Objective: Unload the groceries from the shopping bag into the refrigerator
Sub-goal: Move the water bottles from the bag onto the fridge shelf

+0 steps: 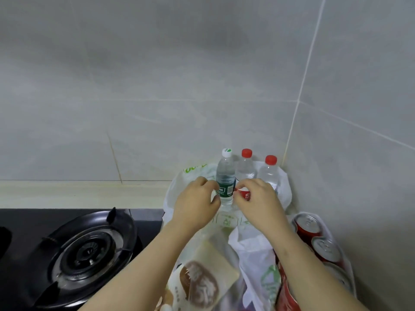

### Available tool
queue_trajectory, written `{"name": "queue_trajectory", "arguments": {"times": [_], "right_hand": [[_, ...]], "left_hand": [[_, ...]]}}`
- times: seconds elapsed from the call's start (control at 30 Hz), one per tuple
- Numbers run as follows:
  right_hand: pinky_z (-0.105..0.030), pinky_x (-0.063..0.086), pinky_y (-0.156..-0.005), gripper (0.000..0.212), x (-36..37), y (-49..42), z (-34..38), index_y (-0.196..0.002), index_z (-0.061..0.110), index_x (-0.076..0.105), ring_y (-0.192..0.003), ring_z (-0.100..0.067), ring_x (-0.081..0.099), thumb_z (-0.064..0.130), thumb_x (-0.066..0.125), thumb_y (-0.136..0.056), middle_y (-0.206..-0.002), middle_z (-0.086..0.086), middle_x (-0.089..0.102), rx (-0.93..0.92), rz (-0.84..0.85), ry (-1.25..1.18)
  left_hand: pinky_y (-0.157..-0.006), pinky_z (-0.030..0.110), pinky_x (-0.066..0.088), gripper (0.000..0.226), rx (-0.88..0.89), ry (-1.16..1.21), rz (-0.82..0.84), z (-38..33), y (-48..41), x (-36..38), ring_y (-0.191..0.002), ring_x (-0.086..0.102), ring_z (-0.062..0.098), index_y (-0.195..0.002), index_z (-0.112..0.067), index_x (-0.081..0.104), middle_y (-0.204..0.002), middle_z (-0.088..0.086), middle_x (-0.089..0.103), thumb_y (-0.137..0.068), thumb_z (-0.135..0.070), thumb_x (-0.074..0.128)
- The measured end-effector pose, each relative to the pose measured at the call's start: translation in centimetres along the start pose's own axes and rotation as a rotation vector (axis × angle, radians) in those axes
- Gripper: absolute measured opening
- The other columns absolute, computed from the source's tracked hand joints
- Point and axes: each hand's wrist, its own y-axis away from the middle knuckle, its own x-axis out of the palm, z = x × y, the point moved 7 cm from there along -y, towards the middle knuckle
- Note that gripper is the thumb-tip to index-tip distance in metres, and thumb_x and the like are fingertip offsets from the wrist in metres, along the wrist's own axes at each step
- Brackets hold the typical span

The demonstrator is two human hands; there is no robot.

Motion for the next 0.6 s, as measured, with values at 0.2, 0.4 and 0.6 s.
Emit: {"name": "queue_trajectory", "arguments": {"times": [0.2,0.4,0.6], "right_hand": [[-0.038,0.047,-0.087,0.023,0.2,-5.3,-1.1,-0.109,0.014,0.063,-0.105,-0.026,0.052,0.022,0.053,-0.089,-0.113,-0.005,0.056,0.050,0.036,0.042],[-0.035,0.043,-0.093,0.030,1.0,-9.7,-2.7,-0.119,0.013,0.056,-0.110,-0.024,0.048,0.019,0.050,-0.091,-0.125,-0.008,0.050,0.076,0.022,0.120],[-0.037,0.029,-0.108,0.044,1.9,-13.5,-3.1,-0.138,0.015,0.040,-0.135,-0.027,0.029,0.018,0.043,-0.094,-0.149,-0.009,0.030,0.035,0.005,0.296]], "left_hand": [[-0.084,0.033,0.047,0.033,0.060,-0.051,0.059,0.4,-6.2,0.8,-0.110,0.050,0.020,-0.124,-0.019,0.054,-0.123,0.002,0.051,-0.093,-0.024,0.046],[-0.092,0.037,0.044,0.039,0.107,-0.082,0.085,0.4,-11.6,2.6,-0.119,0.042,0.024,-0.131,-0.016,0.047,-0.134,0.003,0.044,-0.092,-0.014,0.042],[-0.103,0.040,0.033,0.059,0.138,-0.138,0.132,0.9,-14.5,5.1,-0.137,0.023,0.024,-0.146,-0.018,0.022,-0.155,-0.001,0.015,-0.091,-0.012,0.043]]}}
